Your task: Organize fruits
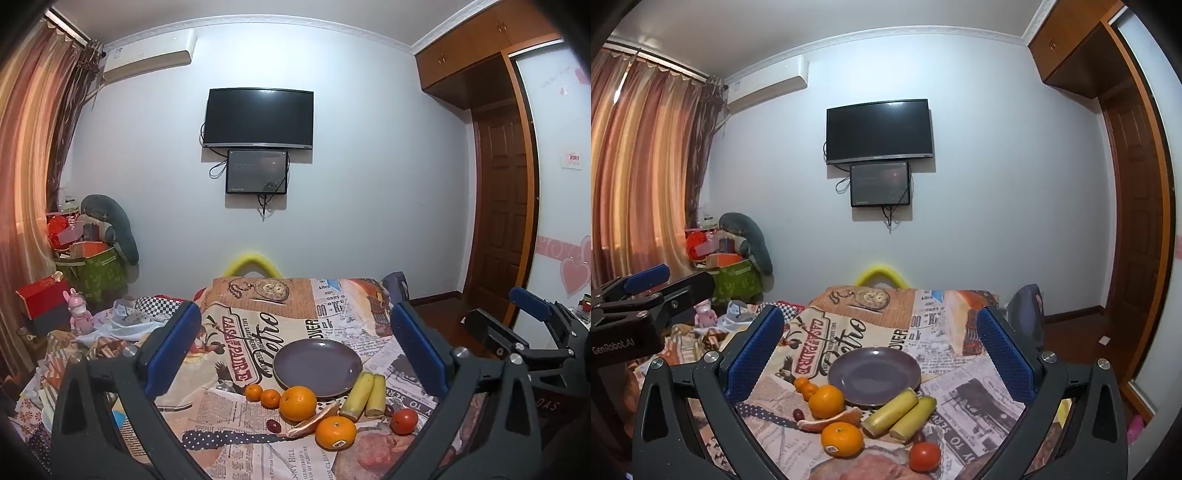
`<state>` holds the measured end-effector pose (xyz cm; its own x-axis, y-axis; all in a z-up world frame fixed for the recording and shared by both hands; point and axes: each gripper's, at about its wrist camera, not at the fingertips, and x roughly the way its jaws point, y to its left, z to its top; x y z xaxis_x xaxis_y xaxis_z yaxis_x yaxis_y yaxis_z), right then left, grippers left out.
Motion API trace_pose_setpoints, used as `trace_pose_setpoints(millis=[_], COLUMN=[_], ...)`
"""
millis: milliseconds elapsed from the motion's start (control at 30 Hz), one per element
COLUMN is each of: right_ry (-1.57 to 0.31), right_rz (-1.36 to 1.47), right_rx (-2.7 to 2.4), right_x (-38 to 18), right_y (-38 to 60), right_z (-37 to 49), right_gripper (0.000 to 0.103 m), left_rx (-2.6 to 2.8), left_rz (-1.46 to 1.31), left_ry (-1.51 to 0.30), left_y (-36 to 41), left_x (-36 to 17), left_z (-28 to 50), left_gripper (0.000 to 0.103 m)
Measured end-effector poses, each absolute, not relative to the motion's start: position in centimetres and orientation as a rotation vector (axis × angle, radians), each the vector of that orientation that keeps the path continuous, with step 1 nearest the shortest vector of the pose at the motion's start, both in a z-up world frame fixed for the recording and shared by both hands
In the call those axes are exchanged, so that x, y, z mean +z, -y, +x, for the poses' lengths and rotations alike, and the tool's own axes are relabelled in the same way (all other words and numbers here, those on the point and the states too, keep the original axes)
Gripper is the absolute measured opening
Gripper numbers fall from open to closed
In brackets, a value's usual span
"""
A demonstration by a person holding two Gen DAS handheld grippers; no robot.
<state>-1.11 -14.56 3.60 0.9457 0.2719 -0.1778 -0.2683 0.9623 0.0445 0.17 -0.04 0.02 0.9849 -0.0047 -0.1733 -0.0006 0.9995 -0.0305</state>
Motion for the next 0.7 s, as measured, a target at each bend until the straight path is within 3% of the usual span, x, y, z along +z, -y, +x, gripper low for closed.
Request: trace_pose_setpoints(millis=[700], right_ry=[-0.193], right_rz=[0.029], right_rx=[0.271], right_x=[3.45], right_y=[14.75], right_z=[-1.15], right_gripper=[0.103], left_rx=[0.001], left_rz=[-0.031], left_ry=[-0.183], left_y=[-0.21], left_x=[-0.17], left_z=[0.3], left_gripper=[0.103])
